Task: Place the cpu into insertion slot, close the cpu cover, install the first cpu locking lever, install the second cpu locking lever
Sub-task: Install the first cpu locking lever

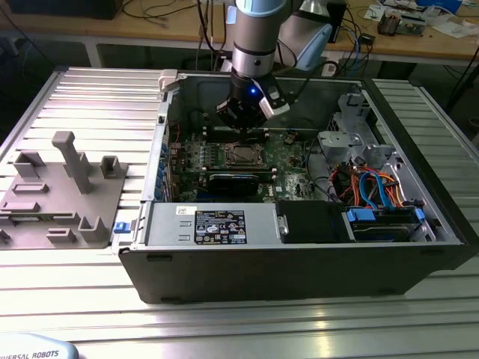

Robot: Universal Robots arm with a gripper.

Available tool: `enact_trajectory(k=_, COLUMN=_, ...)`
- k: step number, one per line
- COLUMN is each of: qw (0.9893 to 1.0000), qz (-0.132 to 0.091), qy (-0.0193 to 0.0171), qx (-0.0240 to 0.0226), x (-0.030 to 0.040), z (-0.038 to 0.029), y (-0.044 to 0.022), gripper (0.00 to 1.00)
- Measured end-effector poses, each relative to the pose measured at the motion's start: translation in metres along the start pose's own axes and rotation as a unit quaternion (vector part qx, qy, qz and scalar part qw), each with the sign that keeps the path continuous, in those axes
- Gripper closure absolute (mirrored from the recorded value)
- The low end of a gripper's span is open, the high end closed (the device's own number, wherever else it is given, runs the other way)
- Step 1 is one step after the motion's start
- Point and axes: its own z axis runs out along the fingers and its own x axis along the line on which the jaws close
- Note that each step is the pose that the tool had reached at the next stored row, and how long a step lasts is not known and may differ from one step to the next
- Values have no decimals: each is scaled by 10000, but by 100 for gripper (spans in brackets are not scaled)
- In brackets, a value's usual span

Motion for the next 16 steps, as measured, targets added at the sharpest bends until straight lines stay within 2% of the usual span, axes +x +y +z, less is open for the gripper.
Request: enact_trajectory(k=16, qw=10000, qz=0, qy=1, qx=2, x=-101, z=61, y=-11, gripper=89)
